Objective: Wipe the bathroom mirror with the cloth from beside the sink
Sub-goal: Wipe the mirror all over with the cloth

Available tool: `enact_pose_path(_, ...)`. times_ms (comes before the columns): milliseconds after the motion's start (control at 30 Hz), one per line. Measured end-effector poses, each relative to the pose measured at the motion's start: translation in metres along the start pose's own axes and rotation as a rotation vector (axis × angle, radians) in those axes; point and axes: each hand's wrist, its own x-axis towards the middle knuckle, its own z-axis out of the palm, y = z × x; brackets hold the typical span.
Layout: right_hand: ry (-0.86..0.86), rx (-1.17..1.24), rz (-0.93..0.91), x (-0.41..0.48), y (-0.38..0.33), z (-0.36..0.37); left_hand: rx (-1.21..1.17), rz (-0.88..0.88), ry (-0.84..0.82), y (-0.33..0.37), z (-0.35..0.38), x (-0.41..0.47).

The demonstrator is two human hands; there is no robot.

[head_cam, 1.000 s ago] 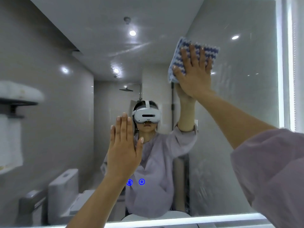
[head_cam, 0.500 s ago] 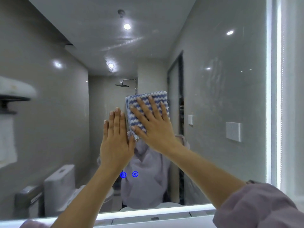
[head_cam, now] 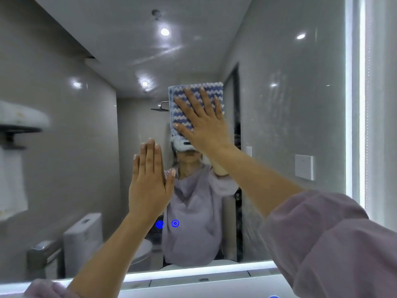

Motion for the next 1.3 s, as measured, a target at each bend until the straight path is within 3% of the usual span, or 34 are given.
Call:
enact_pose_path(367,0.055,0.068,0.019,-0.042,-0.002,0.017,0.022,0.004,0.014,-0.002,0.006,0.0)
enact_pose_path(900,-0.101,0.03,-0.131,-0.178,-0.021,0.045,0.004,0.009,0.012,0.0,0.003,0.001)
enact_pose_path(1033,-0.118,0.081,-0.144,-0.166,-0.01,0.045,0.012,0.016,0.025,-0.001,0.005,0.002)
enact_pose_path(1300,-0.013,0.039,0.019,-0.072,0.052,0.015,0.01,0.018,0.075,-0.001,0.009,0.002)
